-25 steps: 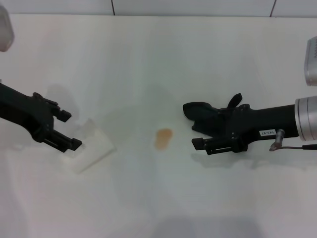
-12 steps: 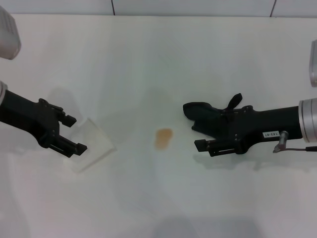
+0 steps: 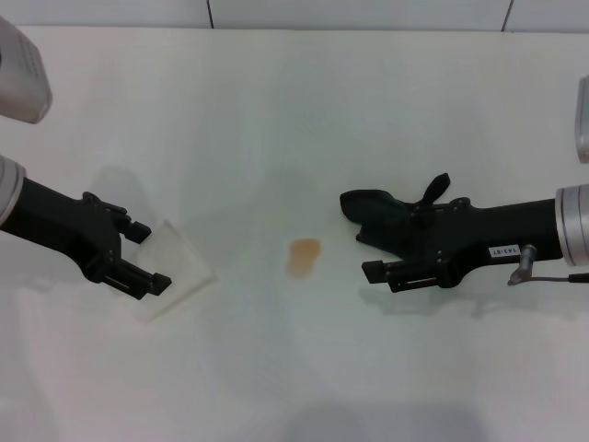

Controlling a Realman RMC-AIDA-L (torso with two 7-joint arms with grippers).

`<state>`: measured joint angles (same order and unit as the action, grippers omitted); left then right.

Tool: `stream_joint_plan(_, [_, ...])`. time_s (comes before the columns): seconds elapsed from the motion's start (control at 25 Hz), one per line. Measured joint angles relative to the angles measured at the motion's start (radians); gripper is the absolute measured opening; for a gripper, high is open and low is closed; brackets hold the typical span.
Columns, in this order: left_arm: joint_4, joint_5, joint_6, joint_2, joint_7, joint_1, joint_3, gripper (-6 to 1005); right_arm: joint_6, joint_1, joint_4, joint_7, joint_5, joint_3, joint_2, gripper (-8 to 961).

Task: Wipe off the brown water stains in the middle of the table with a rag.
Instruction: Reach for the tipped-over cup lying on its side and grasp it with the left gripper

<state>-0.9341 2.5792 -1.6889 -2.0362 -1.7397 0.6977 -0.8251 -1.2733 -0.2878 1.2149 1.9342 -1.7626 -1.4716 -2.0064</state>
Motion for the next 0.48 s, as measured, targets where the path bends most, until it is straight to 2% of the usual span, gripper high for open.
stream_joint_plan(0.48, [0.018,0.005,0.025,-0.006,0.003,0.0,-0.001,839,0.0,-0.001,-0.003,0.0,0.0,0.002,0.0,782])
